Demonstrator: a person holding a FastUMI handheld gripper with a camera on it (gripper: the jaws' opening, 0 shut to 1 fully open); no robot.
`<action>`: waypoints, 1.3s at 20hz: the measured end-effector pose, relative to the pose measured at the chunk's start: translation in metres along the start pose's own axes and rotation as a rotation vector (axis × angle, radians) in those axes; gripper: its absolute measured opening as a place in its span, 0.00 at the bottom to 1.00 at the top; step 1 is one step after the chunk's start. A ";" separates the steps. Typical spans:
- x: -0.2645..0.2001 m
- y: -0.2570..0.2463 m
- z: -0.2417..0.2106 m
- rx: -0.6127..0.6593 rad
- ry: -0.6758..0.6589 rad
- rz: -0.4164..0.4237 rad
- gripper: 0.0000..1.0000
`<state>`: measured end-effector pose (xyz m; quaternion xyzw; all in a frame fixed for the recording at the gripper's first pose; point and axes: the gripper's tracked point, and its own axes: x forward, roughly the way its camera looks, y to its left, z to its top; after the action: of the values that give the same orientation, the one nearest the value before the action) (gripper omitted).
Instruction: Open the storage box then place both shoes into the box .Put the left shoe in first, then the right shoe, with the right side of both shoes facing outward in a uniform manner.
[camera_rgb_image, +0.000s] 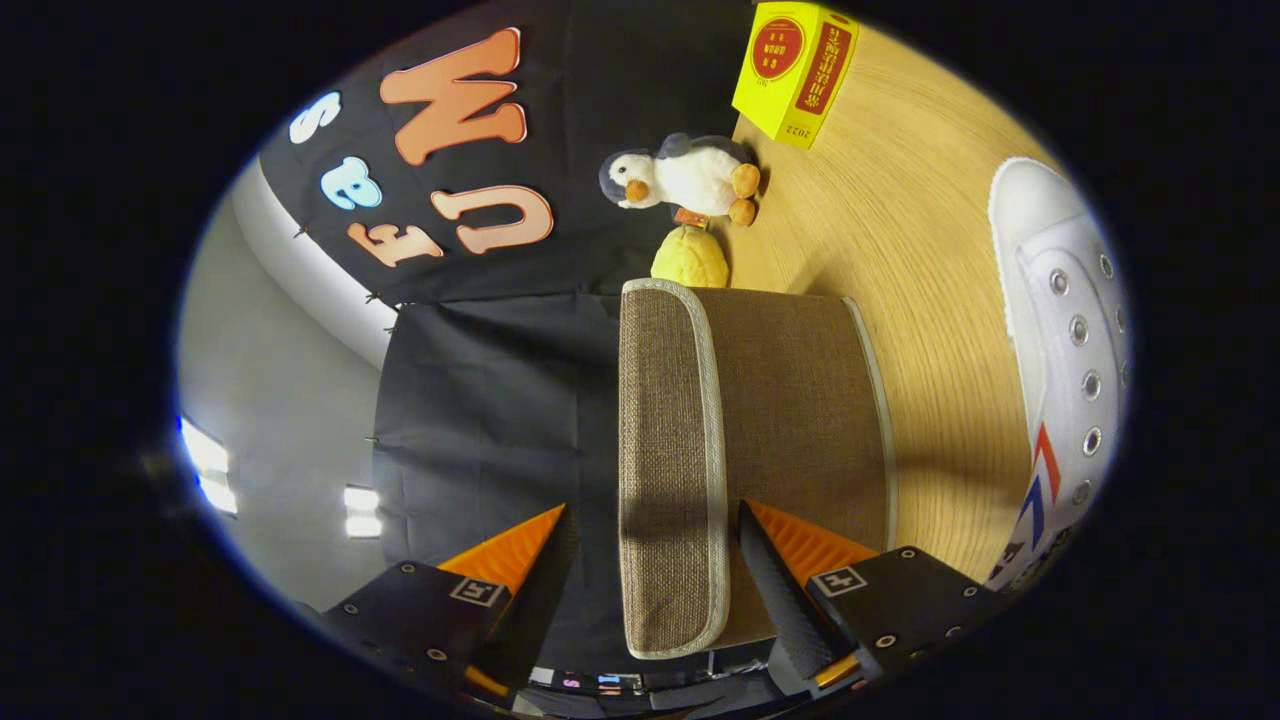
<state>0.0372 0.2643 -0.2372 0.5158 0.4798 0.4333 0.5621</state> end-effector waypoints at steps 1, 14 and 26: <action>-0.002 0.003 0.003 0.021 -0.006 0.024 0.92; -0.020 0.004 0.005 -0.050 -0.055 -0.017 0.09; -0.004 0.143 -0.014 -0.297 -0.132 0.011 0.01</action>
<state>0.0237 0.2754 -0.0948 0.4570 0.3696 0.4676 0.6603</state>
